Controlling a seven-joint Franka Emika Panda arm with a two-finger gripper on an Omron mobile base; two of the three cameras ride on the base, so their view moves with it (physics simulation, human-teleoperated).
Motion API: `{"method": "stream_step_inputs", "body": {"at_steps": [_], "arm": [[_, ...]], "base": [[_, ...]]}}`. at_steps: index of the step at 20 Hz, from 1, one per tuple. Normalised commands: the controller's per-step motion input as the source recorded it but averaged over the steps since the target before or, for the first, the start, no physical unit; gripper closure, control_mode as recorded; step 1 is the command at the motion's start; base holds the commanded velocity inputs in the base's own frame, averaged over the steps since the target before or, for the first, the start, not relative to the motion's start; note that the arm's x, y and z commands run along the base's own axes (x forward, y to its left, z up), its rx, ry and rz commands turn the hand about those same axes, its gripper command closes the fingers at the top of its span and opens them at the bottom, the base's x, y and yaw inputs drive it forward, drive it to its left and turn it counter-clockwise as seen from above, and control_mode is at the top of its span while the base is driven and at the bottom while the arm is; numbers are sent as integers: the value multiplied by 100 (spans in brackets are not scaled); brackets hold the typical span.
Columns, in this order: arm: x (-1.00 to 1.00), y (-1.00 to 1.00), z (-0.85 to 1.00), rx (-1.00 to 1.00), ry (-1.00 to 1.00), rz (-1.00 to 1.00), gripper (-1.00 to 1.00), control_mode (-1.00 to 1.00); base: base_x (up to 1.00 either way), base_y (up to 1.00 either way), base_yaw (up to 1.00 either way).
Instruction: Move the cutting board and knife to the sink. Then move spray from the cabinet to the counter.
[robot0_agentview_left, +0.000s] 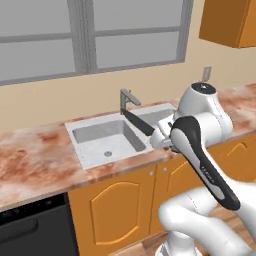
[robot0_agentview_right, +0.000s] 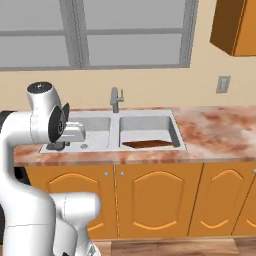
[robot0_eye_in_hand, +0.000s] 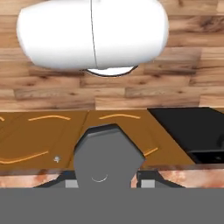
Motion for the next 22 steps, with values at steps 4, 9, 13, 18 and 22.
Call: {"method": "stream_step_inputs", "body": {"at_steps": [4,9,13,18,22], "arm": [[0,0,0,0,0,0,100,100],[0,0,0,0,0,0,100,100],[0,0,0,0,0,0,100,100],[58,-14,-64,-10,19,17,100,-100],[97,-24,-97,-24,36,37,100,-100]], "base": [[77,70,0],[59,22,0],[37,-1,0],[9,0,0],[0,0,0]]}}
